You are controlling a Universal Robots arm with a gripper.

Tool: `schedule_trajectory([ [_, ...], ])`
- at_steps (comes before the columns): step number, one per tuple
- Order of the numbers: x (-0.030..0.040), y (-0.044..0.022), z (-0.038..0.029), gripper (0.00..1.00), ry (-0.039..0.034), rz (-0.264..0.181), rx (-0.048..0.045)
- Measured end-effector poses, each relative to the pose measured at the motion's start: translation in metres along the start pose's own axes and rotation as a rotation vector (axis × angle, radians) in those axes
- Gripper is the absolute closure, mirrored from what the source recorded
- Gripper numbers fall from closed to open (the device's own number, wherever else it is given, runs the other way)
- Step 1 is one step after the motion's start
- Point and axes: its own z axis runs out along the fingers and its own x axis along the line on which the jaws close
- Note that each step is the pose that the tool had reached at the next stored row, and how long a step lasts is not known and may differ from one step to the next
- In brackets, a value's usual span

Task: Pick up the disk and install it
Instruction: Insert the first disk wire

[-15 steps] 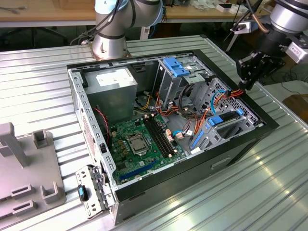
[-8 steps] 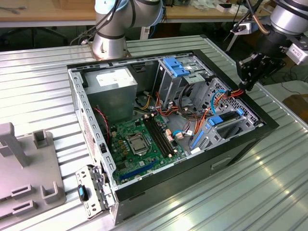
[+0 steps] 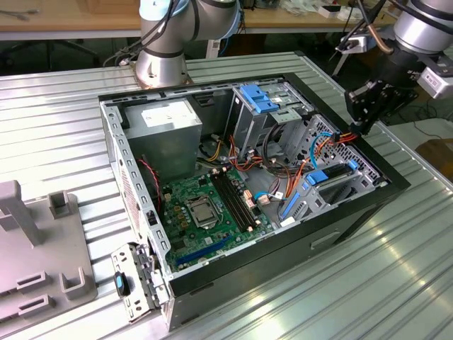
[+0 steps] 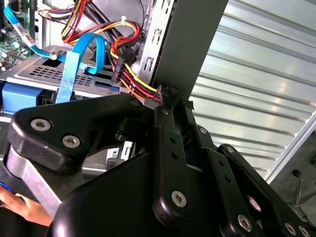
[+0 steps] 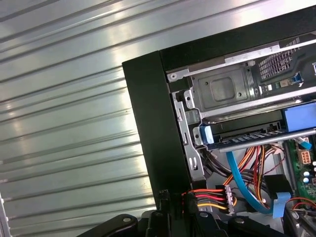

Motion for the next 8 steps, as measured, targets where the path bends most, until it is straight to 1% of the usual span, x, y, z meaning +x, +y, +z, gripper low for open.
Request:
schedule_trajectory([
  [1, -0.0012, 0.0003, 0.0, 0.75, 0.0007, 0.0, 0.0024],
  [3, -0.0029, 0.0008, 0.0005, 0.75, -0.0005, 0.0, 0.0086],
  [4, -0.0031, 0.0009, 0.001, 0.75, -0.0009, -0.001, 0.0102],
  [8, -0.0014, 0.0005, 0.0016, 0.75, -0.0007, -0.002, 0.0106],
])
